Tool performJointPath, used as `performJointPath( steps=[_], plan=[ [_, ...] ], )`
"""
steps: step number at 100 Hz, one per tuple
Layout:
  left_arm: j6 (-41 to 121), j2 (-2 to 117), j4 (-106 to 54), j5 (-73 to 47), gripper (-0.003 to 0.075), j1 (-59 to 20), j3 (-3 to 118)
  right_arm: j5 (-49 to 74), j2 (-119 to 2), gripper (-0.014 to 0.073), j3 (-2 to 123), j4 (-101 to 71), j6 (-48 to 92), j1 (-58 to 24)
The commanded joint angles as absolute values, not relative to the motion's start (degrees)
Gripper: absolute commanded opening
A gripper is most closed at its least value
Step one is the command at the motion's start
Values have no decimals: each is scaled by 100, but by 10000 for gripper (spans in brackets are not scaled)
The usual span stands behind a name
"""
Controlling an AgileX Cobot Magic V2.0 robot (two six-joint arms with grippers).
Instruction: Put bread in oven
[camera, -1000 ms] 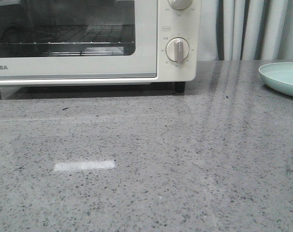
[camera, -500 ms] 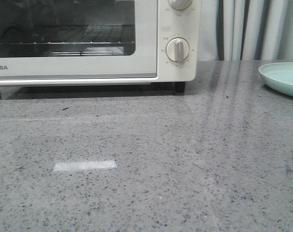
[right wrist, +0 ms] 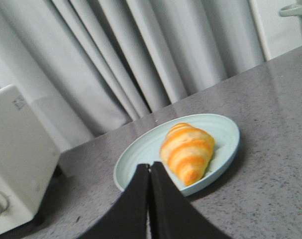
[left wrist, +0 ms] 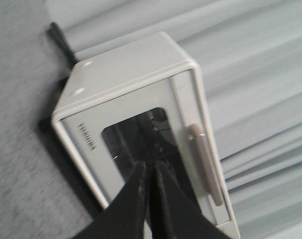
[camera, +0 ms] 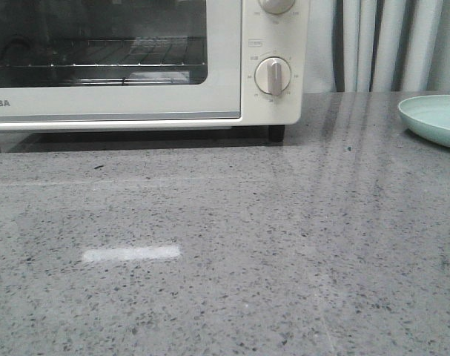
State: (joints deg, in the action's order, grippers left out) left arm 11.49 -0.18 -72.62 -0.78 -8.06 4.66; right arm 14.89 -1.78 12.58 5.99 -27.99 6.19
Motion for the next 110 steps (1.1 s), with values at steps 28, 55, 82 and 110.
performJointPath(
  steps=[28,55,82,110],
  plan=[
    [3470,2198,-5098,-2247,-21,-818,2953,2236,-2422,-48,3101,632,-1644,-998],
    [4273,3846,-5136,-2295,-22,-1127,4342,2119,-2962,-48,3329,645,-1644,-1349],
    [4585,5000,-5136,-2028,-21,-1717,5184,2119,-2962,-48,3329,797,-1644,-1349],
    [4733,6029,-5136,-1996,-21,-1823,5754,2243,-2962,-48,3329,797,-1644,-1349]
  ],
)
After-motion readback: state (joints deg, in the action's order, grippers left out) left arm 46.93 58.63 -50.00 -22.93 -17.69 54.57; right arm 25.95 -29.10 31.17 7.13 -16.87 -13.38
